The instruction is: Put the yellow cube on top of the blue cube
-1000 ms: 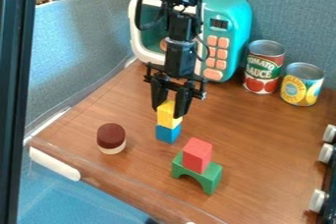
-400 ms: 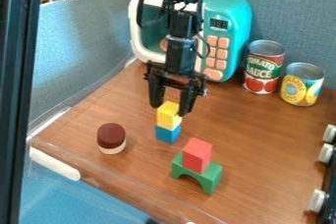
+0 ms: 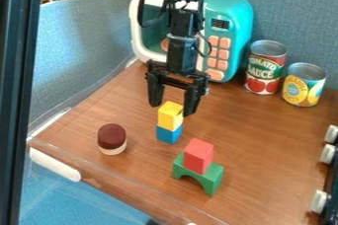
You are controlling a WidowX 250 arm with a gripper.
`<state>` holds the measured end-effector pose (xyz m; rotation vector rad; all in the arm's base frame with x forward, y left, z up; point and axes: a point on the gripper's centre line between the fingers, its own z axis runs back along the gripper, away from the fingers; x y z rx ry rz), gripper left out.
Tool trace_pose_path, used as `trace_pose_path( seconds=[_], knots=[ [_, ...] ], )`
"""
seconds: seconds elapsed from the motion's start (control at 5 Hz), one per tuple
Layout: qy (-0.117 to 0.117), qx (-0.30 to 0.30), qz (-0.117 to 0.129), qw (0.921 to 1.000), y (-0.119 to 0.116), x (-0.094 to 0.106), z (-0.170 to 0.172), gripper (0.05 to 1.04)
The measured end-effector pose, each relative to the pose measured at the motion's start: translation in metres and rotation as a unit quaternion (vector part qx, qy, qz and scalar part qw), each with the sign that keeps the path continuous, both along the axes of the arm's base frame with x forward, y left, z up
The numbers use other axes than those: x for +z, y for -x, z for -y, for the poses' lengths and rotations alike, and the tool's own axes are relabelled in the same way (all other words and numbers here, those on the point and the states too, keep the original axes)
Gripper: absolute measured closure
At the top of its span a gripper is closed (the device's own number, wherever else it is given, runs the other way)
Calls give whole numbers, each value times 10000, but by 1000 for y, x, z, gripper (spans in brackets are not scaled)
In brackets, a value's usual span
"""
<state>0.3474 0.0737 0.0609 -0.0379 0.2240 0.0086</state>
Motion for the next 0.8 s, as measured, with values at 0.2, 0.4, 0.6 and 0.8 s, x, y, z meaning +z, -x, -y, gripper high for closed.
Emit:
trace_pose_path(
  seconds=[0.2, 0.4, 0.6, 0.8],
  knots=[
    [-154, -265, 82, 9995, -1, 26, 13, 83],
    [-324, -662, 398, 9965, 0, 61, 39, 83],
    [-503, -1193, 655, 9894, 4, 89, 66, 83],
    [-395, -1274, 615, 9892, 9, 87, 76, 83]
  ],
)
